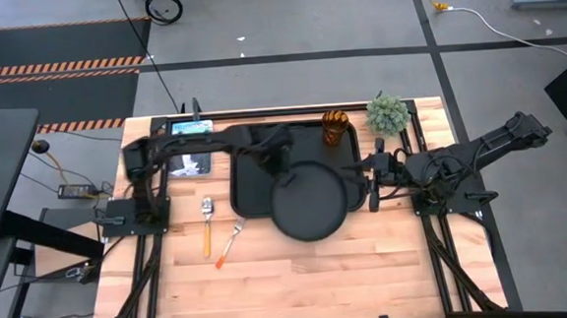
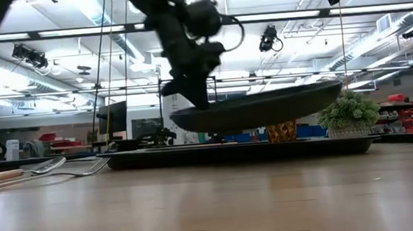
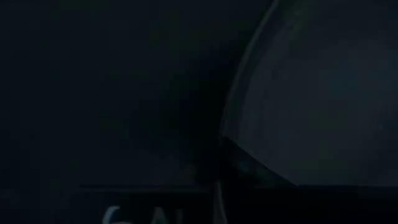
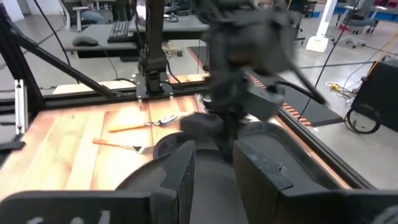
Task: Pick and place plate/cup/fork/spoon on tray
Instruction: Put the gray plate on the black tray
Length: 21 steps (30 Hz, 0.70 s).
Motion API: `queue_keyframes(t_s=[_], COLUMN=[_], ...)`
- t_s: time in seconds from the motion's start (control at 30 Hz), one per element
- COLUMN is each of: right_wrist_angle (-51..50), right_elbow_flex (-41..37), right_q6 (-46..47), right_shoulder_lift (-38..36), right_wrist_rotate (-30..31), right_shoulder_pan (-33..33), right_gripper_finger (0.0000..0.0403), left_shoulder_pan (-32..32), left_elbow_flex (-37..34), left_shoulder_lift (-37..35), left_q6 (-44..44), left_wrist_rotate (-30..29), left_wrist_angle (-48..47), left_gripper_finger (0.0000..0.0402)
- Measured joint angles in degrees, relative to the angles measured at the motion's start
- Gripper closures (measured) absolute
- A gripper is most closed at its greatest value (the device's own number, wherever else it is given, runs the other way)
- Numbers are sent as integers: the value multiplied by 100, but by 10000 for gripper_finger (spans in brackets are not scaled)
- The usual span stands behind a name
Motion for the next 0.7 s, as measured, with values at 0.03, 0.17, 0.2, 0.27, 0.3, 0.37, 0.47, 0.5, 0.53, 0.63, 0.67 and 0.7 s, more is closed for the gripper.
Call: queue_keyframes(t_s=[0.03, 0.17, 0.2, 0.27, 0.3, 0.37, 0.47, 0.5, 0.53, 0.63, 0.67, 0.7], right_wrist_angle=[-15, 67, 92, 98, 98, 123, 130, 131, 131, 144, 151, 151], right_elbow_flex=[0, 0, 0, 0, 0, 0, 0, 0, 0, 0, 0, 0], right_q6=[-43, -84, -82, -82, -82, -82, -82, -80, -80, -63, -50, -43], right_shoulder_lift=[-18, -25, -25, -25, -23, -23, -23, -23, -23, -23, -23, -23], right_wrist_rotate=[0, 0, 1, 0, 0, 2, 0, 0, 0, 0, 0, 0], right_shoulder_pan=[-2, 0, -1, 0, -1, 0, 0, 0, 0, 2, 3, 2], right_gripper_finger=[287, 287, 287, 287, 287, 287, 287, 287, 287, 287, 287, 287], left_shoulder_pan=[73, 377, 463, 628, 719, 882, 1104, 1169, 1216, 1296, 1288, 1267], left_elbow_flex=[256, 1228, 1422, 1776, 1920, 2133, 2262, 2261, 2257, 2236, 2229, 2227], left_shoulder_lift=[199, 929, 1064, 1296, 1378, 1539, 1729, 1762, 1811, 1905, 1929, 1944], left_q6=[93, 277, 296, 293, 293, 250, 192, 183, 157, 149, 202, 219], left_wrist_rotate=[4, 73, 136, 237, 257, 270, 279, 295, 291, 325, 343, 389], left_wrist_angle=[-155, -796, -865, -973, -980, -1077, -1129, -1157, -1179, -1220, -1123, -1079], left_gripper_finger=[390, 390, 389, 389, 389, 388, 388, 387, 387, 387, 386, 384])
